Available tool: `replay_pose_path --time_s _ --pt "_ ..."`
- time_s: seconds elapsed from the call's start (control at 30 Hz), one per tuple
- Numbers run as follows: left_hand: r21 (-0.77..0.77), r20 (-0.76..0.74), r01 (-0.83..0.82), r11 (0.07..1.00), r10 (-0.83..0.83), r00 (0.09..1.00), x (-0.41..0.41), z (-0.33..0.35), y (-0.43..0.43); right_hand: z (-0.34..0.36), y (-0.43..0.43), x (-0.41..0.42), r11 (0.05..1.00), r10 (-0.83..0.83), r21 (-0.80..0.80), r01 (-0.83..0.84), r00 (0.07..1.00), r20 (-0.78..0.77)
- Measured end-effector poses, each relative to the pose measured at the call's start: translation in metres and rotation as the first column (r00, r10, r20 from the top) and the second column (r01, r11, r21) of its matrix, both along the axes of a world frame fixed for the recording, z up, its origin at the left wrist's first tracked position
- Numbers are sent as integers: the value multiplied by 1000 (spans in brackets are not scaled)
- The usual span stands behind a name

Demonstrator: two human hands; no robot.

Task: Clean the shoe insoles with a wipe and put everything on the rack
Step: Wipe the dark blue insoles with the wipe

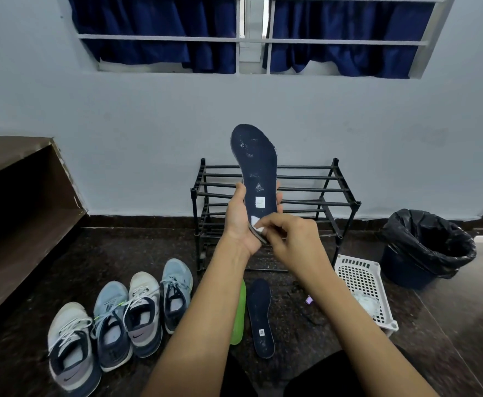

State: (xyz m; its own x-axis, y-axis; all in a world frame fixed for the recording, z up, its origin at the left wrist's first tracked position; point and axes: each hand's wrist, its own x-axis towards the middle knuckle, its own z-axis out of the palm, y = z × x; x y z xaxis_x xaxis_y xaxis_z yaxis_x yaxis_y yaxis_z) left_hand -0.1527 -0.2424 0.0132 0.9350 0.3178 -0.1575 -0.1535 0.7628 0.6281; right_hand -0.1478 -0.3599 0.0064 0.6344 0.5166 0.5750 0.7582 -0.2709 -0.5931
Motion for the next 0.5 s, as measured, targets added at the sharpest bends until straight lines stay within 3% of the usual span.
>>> replay_pose_path --time_s 0.1,0.3,0.5 --pt "-10 37 20 1000 -20 999 0 2 7 0 -1 1 999 19 -26 -20 999 -49" --pt "52 10 -8 999 8 1000 -1 2 -1 -2 9 -4 986 12 169 5 995 -95" --pt "0 46 28 1000 -28 999 -2 7 4 2 2 3 998 56 26 -54 992 -110"
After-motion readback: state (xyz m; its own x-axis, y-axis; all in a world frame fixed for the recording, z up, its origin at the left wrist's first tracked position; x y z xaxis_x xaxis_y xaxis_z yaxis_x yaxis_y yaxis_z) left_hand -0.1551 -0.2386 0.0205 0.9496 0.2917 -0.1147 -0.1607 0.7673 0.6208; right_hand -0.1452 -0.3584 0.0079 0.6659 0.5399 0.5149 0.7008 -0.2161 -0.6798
